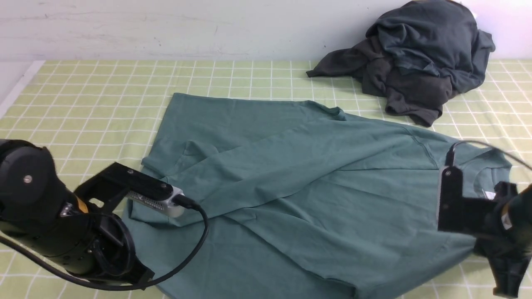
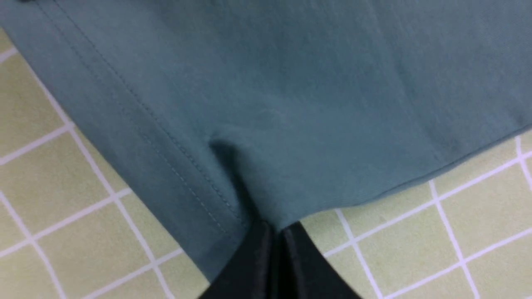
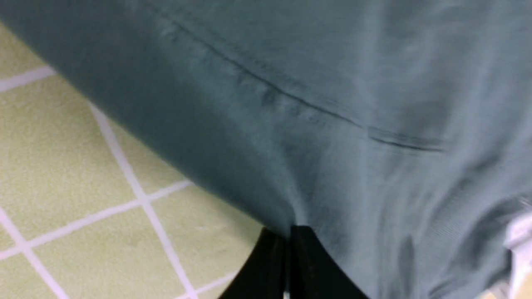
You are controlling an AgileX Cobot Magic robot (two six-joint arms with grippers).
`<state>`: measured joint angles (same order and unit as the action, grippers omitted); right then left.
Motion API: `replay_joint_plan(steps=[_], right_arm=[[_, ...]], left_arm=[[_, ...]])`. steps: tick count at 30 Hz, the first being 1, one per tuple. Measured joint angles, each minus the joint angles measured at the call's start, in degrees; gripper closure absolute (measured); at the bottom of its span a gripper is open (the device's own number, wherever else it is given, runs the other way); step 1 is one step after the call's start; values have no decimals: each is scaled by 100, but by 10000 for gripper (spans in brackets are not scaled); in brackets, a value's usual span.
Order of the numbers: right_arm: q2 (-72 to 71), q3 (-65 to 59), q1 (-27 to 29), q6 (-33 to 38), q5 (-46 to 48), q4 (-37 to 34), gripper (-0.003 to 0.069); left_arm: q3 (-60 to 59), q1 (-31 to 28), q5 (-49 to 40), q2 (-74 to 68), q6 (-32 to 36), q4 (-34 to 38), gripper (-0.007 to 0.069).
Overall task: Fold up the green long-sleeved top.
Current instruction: Use both arms simultaneously to clamp the lower edge of the clothing fabric, then use both arms to drag the lower edge of the fabric forward and fold it over the upper edge
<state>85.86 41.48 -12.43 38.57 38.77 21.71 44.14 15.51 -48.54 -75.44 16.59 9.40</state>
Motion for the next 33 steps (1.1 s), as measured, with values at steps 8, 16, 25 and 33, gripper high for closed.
replay_joint_plan(steps=[8,16,25,33], right_arm=[[-581,800,0,-1090,436,-72,662],[556,2376,146,-1247,480,-55,662],[2445,4409,453,-1246,375,236,662],[3369,5592,538,-1258,193,289,662]], left_arm=[[387,-508,453,767,-892,-278,624],[2192,-887,697,-720,-966,-312,624],[5145,-943,711,-3161,-1023,-510,624],[7122,-1046,578,-4795,-1259,-644,624]])
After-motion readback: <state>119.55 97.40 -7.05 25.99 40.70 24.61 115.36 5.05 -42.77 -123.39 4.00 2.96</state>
